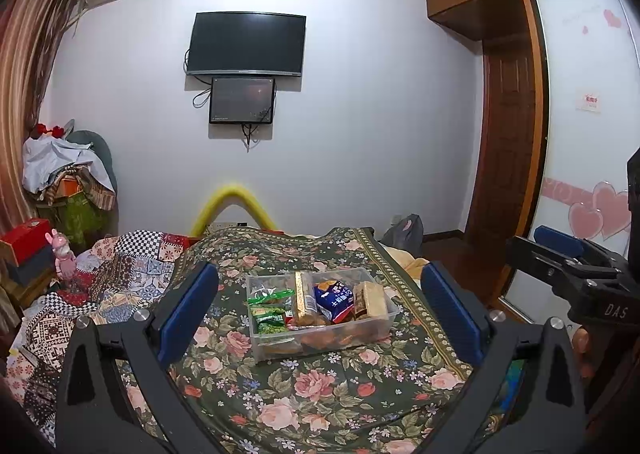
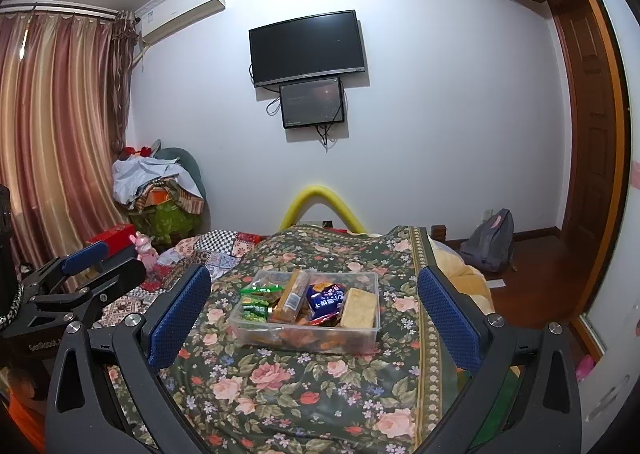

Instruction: Organize snacks

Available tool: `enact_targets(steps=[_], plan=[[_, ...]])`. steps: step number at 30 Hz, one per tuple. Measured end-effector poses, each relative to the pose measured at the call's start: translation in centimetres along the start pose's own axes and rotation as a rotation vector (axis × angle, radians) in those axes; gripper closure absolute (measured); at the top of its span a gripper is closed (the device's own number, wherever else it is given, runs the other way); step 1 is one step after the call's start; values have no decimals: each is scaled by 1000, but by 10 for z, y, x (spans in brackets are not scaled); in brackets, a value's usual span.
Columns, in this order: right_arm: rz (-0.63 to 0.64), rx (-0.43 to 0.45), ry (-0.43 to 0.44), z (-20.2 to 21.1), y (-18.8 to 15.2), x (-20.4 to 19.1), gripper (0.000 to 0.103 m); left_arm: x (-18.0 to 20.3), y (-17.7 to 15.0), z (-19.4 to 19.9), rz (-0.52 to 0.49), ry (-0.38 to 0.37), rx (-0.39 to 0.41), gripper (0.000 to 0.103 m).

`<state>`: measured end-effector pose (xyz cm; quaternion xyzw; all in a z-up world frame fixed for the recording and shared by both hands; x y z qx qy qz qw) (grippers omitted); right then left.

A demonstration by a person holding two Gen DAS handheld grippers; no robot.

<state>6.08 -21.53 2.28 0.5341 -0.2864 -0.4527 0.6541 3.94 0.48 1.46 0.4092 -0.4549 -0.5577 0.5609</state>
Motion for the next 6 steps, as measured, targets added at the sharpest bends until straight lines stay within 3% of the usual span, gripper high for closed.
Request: enact_targets(steps=[6], plan=[[0,-3,1,-1,-1,0,0,3,-2,0,-11,0,-1,0]])
Point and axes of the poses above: each gripper's, at about its wrist camera, not at the fingertips, and z roughly against the way its jaws point, x to its right, y to its top, the point moved 2 cm from there along -z, roughly the way its jaws point
